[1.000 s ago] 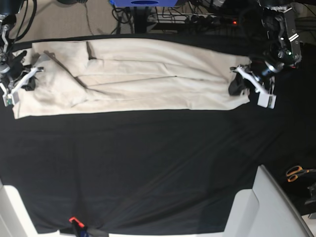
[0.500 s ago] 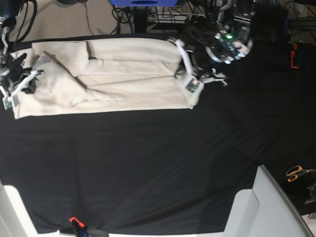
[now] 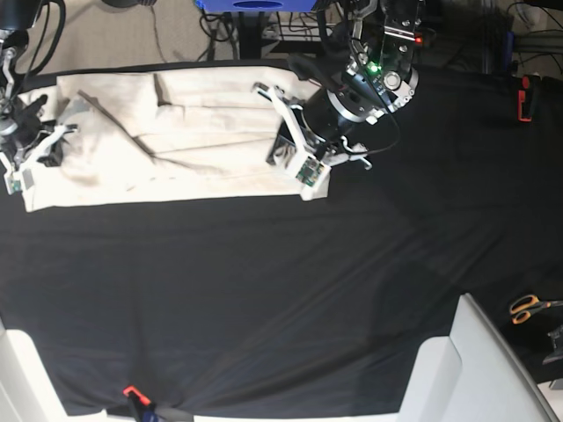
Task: Fold the T-shirt properly
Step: 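Grasp the shirt strip end with the left gripper and lift it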
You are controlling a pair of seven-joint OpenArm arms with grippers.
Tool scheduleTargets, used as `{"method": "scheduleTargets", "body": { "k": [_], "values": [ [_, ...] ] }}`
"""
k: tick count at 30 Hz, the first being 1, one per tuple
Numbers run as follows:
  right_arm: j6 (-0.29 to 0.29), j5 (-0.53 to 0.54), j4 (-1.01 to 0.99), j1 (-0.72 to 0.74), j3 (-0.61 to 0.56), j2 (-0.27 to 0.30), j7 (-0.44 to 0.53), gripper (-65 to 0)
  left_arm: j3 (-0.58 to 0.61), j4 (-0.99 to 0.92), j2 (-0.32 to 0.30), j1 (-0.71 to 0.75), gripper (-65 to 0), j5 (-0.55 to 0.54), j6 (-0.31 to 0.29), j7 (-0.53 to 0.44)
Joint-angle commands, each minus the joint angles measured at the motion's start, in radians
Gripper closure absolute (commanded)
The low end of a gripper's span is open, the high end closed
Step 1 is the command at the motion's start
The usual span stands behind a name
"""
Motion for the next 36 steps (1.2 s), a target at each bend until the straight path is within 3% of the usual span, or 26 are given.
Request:
{"method": "scheduleTargets", "body": {
  "k": [1, 8, 14, 20, 36],
  "values": [
    [0.0, 0.012, 0.013, 0.008, 0.005, 0.019, 0.018, 0.0, 0.002, 0.017, 0.005, 0.007, 0.0, -0.012, -0.005, -0.022],
    [0.0, 0.012, 0.013, 0.009, 0.005, 0.019, 0.018, 0.0, -0.011, 0.032, 0.014, 0.027, 0.0, -0.008, -0.003, -0.022],
    [0.0, 0.012, 0.013, 0.009, 0.004, 0.019, 0.018, 0.0, -0.237, 0.075, -0.02, 0.081, 0.0, -0.014, -0.003, -0.022],
    [0.0, 0.012, 0.013, 0.017, -0.003, 0.017, 0.018, 0.0, -0.37, 0.08, -0.014, 0.142, 0.0, -0.021, -0.003, -0.022],
    [0.002, 0.012, 0.013, 0.012, -0.003, 0.017, 0.018, 0.0, -0.676, 0.086, 0.077, 0.185, 0.0, -0.265, -0.003, -0.021]
  ]
}}
